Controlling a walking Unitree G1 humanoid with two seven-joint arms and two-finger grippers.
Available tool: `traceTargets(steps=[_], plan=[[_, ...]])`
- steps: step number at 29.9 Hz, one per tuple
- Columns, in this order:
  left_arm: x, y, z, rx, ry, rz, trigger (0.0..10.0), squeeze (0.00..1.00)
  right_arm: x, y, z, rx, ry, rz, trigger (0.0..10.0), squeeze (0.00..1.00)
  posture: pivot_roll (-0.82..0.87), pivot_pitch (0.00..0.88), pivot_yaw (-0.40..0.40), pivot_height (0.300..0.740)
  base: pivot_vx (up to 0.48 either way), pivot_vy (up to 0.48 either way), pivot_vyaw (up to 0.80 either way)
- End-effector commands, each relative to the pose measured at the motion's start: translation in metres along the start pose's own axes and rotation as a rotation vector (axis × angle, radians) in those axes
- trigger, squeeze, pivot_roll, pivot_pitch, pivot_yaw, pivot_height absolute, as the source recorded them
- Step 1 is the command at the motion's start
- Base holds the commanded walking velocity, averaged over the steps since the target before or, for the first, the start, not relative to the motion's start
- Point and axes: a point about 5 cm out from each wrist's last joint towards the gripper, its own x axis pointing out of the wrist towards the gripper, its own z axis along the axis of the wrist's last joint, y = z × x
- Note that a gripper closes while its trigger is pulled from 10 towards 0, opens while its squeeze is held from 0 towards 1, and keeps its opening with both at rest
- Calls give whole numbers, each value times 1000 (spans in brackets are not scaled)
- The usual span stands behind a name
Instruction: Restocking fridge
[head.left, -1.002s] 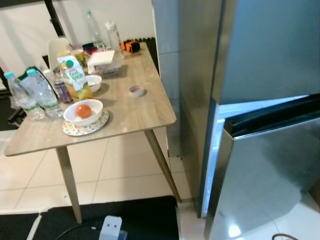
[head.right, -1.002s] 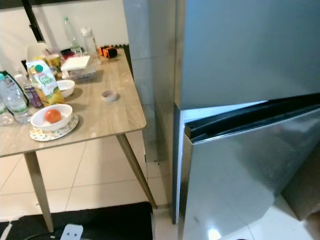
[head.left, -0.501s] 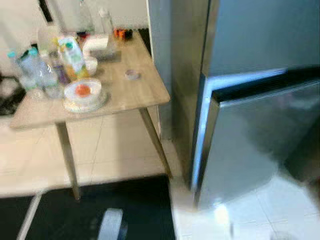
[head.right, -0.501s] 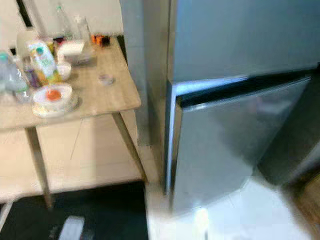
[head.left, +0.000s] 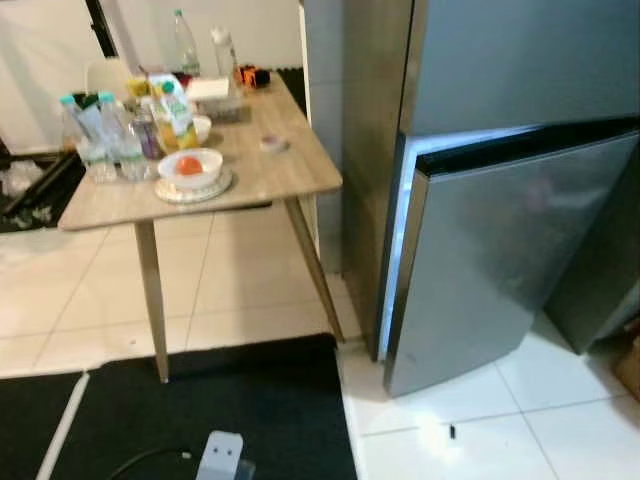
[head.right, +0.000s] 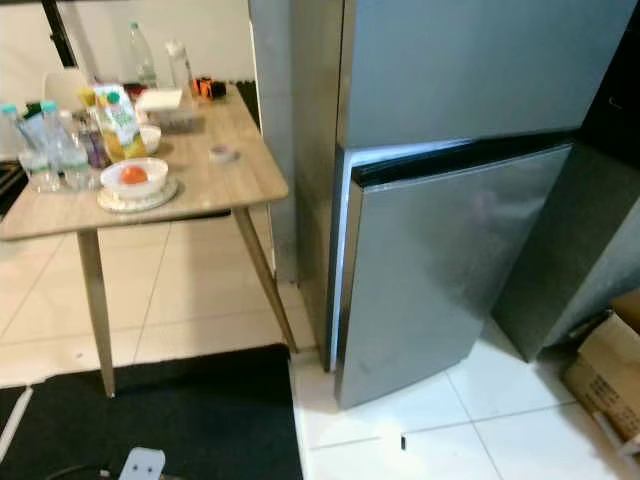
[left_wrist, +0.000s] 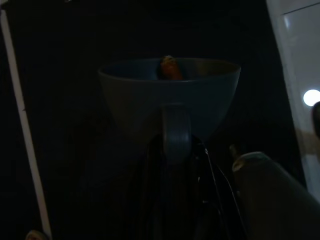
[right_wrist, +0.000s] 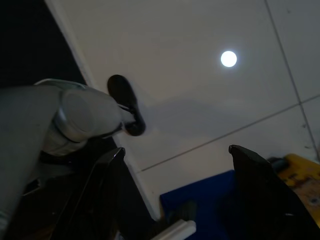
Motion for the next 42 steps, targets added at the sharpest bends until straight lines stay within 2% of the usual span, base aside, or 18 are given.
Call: traceTargets(steps=[1, 7, 25, 29, 31, 42], plan=[[1, 4, 3, 22, -9, 1, 10000, 0, 1, 3, 2, -15, -6, 13, 10000, 0, -213, 0, 55, 740, 0, 0, 0], [0, 4, -1, 30, 12, 2, 10000, 0, 1, 4, 2, -26, -3, 20, 10000, 0, -207, 0, 50, 740, 0, -400, 0], [2, -1, 4, 25, 5, -9, 10000, 0, 3, 4, 12, -60, -18, 16, 10000, 0, -216, 0, 30, 740, 0, 0, 0], [2, -4, 4, 37, 12, -19, 10000, 0, 3, 3, 16, -71, -26, 16, 10000, 0, -213, 0, 23, 740, 0, -480, 0], [2, -3, 3, 30, 16, 0, 10000, 0, 3, 4, 18, -78, -29, 19, 10000, 0, -208, 0, 19, 740, 0, -480, 0], [-1, 5, -7, 22, 39, 40, 10000, 0, 5, 8, 22, -80, -36, 27, 10000, 0, -202, 0, 19, 740, 0, 0, 0]])
